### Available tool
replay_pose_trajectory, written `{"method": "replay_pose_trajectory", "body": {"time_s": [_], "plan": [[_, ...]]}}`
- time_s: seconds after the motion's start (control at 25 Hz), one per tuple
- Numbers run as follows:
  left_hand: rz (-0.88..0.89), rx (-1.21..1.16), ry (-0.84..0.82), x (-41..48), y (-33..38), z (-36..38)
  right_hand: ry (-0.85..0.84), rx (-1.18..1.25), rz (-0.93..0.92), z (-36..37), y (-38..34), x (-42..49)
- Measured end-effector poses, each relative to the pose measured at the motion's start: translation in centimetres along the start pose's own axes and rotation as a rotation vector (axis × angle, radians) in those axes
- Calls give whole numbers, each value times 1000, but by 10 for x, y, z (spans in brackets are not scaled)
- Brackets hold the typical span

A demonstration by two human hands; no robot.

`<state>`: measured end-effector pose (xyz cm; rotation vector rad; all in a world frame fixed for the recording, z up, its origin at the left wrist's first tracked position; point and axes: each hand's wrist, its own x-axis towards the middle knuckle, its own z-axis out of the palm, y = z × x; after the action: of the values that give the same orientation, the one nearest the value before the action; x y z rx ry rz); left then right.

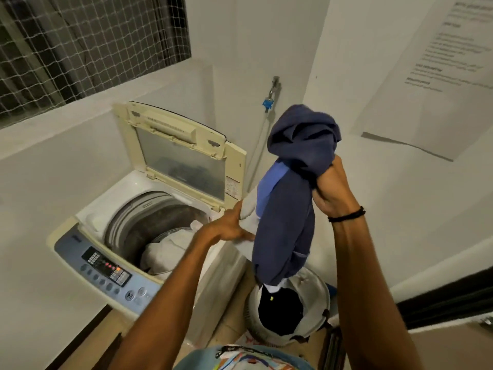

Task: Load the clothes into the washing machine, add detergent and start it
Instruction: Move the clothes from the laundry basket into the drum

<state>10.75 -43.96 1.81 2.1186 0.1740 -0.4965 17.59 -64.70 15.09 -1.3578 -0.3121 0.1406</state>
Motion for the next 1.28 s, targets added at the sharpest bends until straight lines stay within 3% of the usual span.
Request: {"method": "replay_pose_trajectory", "body": {"time_s": [0.12,0.24,0.44,0.68,0.84,1.04,1.16,1.28], "plan": [[84,-253,252,-13,1,-20,-24,62,-42,30,-16,12],[195,-384,511,-45,-1,-80,63,-87,-80,49,-23,26],[343,-414,849,-112,7,-179,25,-214,-101,97,-14,43],[184,-298,1007,-128,-22,-243,-159,-452,-107,179,34,71],[-61,-344,1119,-101,-77,-246,-205,-836,-58,215,84,89],[-345,-361,1084,-60,-144,-210,-328,-881,246,238,150,89],[-600,-341,862,-44,-192,-179,-453,-1012,391,224,194,85],[-614,-285,675,-34,-209,-142,-545,-1126,515,191,234,80]]}}
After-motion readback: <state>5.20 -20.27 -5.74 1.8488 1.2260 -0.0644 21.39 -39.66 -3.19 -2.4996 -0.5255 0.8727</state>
